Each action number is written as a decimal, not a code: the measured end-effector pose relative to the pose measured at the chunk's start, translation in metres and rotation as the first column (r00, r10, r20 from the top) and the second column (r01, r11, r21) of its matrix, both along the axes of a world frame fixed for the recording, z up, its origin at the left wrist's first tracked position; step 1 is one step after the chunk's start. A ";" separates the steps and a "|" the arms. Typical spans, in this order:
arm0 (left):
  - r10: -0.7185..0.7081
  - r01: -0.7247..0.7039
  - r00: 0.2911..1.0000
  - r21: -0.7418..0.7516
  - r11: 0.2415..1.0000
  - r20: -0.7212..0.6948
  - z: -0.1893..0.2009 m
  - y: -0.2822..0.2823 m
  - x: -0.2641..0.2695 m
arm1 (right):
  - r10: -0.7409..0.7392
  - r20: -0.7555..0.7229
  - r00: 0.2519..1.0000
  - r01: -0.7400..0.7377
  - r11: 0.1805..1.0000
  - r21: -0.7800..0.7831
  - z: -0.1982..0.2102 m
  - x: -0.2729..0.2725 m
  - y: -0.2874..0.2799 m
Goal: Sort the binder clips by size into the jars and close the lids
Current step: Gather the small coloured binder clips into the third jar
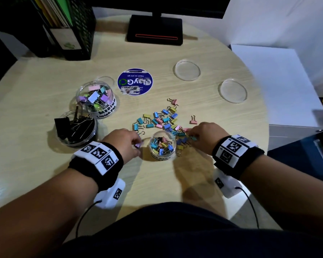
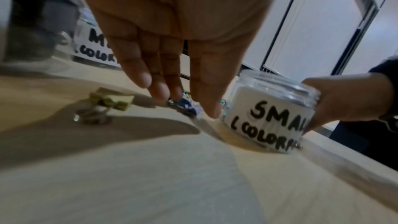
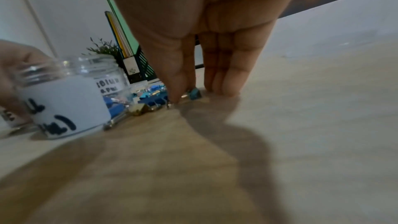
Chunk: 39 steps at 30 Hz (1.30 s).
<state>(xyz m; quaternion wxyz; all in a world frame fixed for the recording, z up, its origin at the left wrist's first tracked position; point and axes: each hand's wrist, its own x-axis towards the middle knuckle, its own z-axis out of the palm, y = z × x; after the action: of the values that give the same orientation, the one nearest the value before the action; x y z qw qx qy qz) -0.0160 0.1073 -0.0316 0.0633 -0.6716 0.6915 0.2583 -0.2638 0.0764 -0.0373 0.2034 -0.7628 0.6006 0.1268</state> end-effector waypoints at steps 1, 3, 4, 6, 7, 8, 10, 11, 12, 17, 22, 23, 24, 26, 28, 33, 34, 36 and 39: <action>-0.024 0.023 0.999 0.021 0.999 0.023 0.000 -0.001 -0.003 | 0.004 0.001 1.000 -0.004 1.000 -0.002 -0.002 0.000 0.001; -0.064 0.061 0.996 0.045 0.997 0.063 -0.001 -0.002 -0.007 | 0.011 -0.010 1.000 -0.011 1.000 -0.003 -0.004 0.001 0.002; -0.077 0.073 0.994 0.046 0.996 0.076 -0.001 -0.002 -0.008 | 0.017 -0.019 1.000 -0.017 1.000 -0.004 -0.005 0.002 0.002; -0.092 0.090 0.993 0.041 0.995 0.079 -0.002 -0.002 -0.010 | 0.008 -0.029 1.000 -0.007 1.000 0.012 -0.006 0.002 0.002; -0.096 0.094 0.993 0.039 0.995 0.075 -0.002 -0.002 -0.010 | -0.005 -0.020 1.000 0.006 1.000 0.021 -0.005 0.002 0.002; -0.102 0.099 0.992 0.038 0.994 0.077 -0.003 -0.002 -0.011 | -0.013 -0.004 1.000 0.014 1.000 0.023 -0.004 0.002 0.002; -0.110 0.107 0.990 0.038 0.994 0.093 -0.004 -0.002 -0.011 | -0.009 0.019 1.000 0.009 1.000 0.027 -0.001 0.001 0.001; -0.106 0.103 0.990 0.036 0.994 0.095 -0.004 -0.002 -0.011 | -0.003 0.026 1.000 0.002 1.000 0.027 0.000 0.001 0.000; -0.096 0.093 0.991 0.030 0.995 0.090 -0.005 -0.002 -0.011 | 0.001 0.031 1.000 -0.002 1.000 0.023 0.002 0.001 0.000; 0.005 -0.006 1.000 -0.009 1.000 -0.014 -0.007 0.001 -0.009 | 0.008 0.124 0.992 0.001 0.997 -0.074 0.014 0.007 0.000; 0.026 -0.027 0.998 -0.022 0.999 -0.062 -0.009 0.002 -0.009 | 0.158 0.376 0.913 -0.084 0.975 -0.207 0.036 0.029 0.013; 0.025 -0.026 0.998 -0.025 0.999 -0.059 -0.009 0.001 -0.009 | 0.193 0.414 0.890 -0.106 0.969 -0.223 0.038 0.033 0.015; 0.022 -0.023 0.998 -0.023 0.999 -0.054 -0.009 0.002 -0.009 | 0.231 0.439 0.868 -0.131 0.961 -0.246 0.038 0.036 0.017; 0.011 -0.011 0.999 -0.017 1.000 -0.039 -0.009 0.003 -0.009 | 0.287 0.446 0.848 -0.180 0.947 -0.266 0.035 0.040 0.018; -0.010 0.010 1.000 -0.006 1.000 -0.025 -0.009 0.003 -0.007 | 0.291 0.415 0.862 -0.211 0.950 -0.228 0.031 0.040 0.018; 0.055 -0.059 0.993 -0.035 0.998 -0.104 -0.009 0.004 0.001 | 0.093 0.370 0.924 -0.026 0.983 -0.183 0.025 0.022 0.006; 0.095 -0.105 0.984 -0.063 0.992 -0.153 -0.007 0.003 0.002 | 0.055 0.314 0.948 -0.005 0.987 -0.158 0.023 0.016 0.003; 0.156 -0.190 0.957 -0.125 0.974 -0.244 0.002 0.000 0.002 | 0.026 0.162 0.986 -0.015 0.997 -0.071 0.016 0.006 -0.001; 0.111 -0.186 0.935 -0.196 0.963 -0.338 0.019 -0.007 -0.004 | 0.008 0.051 0.999 -0.009 1.000 0.015 0.007 0.001 0.004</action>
<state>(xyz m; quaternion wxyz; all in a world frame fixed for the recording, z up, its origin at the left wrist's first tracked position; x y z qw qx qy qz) -0.0197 0.1001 -0.0125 -0.1473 -0.6734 0.6642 0.2892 -0.2624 0.0799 -0.0305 0.2242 -0.7667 0.5909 0.1127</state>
